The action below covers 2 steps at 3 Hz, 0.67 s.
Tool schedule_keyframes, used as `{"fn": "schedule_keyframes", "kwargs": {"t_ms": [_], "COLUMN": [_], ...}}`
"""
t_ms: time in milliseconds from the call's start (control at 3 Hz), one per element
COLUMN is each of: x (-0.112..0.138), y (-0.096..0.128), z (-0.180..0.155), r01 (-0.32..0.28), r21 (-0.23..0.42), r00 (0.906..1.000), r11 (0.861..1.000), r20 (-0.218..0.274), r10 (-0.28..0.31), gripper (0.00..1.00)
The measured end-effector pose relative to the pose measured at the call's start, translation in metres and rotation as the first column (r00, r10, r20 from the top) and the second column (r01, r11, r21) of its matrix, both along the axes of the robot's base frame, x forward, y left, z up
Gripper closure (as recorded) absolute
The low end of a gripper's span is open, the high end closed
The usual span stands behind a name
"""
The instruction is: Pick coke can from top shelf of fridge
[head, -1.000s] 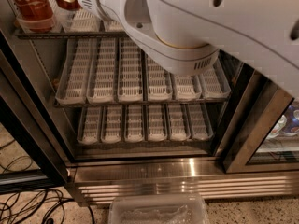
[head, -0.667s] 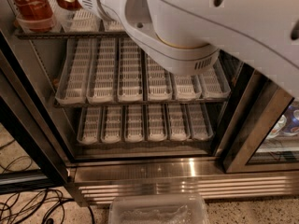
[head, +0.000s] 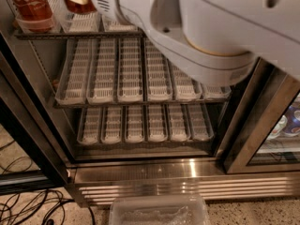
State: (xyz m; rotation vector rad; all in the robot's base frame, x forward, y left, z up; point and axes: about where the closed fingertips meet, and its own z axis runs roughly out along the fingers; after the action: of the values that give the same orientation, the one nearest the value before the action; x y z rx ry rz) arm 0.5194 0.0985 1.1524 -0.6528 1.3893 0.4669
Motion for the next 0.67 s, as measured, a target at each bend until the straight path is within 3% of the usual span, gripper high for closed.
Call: {"fn": "schedule_keyframes", "kwargs": {"t_ms": [667], "x": [-0.031], "y": [-0.048], "z": [-0.020], "r01": [0.028], "r21": [0.002], "r00": [0.9973], "r11": [1.000], "r20": [-0.068], "r10": [-0.028], "gripper": [1.00]}}
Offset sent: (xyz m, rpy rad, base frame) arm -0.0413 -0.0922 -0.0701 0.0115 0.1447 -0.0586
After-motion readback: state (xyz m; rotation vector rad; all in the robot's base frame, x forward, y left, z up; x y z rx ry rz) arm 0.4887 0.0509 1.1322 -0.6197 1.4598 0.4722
